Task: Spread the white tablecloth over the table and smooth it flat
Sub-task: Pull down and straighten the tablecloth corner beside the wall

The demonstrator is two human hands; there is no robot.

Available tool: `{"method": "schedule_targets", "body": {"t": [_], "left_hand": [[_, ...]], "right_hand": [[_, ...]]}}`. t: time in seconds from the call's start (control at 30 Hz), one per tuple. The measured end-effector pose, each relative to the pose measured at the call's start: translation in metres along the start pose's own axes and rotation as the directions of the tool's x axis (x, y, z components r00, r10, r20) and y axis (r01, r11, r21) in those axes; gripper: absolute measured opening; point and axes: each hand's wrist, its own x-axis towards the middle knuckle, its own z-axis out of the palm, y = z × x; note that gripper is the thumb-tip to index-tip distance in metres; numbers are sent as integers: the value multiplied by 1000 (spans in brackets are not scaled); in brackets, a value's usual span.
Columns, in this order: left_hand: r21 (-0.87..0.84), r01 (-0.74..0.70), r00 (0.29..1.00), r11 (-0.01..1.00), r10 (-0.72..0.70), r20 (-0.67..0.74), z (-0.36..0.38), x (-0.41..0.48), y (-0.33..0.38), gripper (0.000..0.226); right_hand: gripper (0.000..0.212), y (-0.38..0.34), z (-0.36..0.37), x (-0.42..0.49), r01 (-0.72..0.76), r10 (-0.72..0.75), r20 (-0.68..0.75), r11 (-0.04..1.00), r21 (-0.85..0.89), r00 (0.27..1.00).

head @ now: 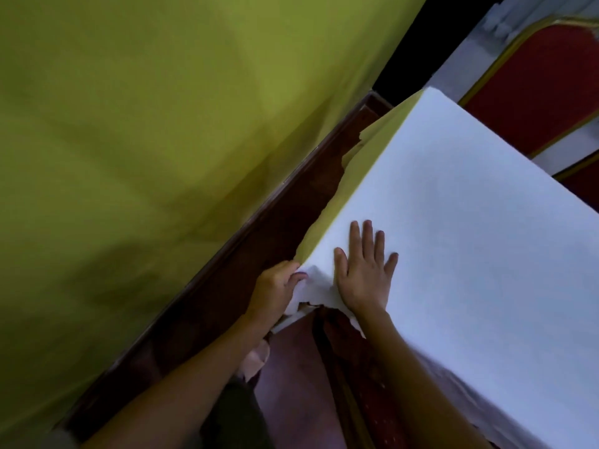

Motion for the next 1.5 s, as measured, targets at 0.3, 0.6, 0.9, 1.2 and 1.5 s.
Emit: {"method": "schedule_targets", "body": {"t": [0.3,0.6,0.9,1.2,1.5], "left_hand": [[305,-163,981,938,186,-49,-28,-34,-29,28],[345,164,975,924,-204,84,-34,-48,-38,13],[-201,122,908,972,-28,418,-9,38,1,45],[155,-164,967,974,190,-173,-18,-3,10,10],[1,2,996,1000,-2,94,-13,-3,-21,35]], "right_hand": [[68,-26,0,-38,59,-58,54,998,-23,997],[54,7,-14,-19,-34,55,-156,991,133,986],[60,11,4,-12,-68,68,-40,998,6,997],[58,13,0,-43,-35,35,-25,999,-3,999],[62,21,0,6,-103,119,-145,988,116,982]]}}
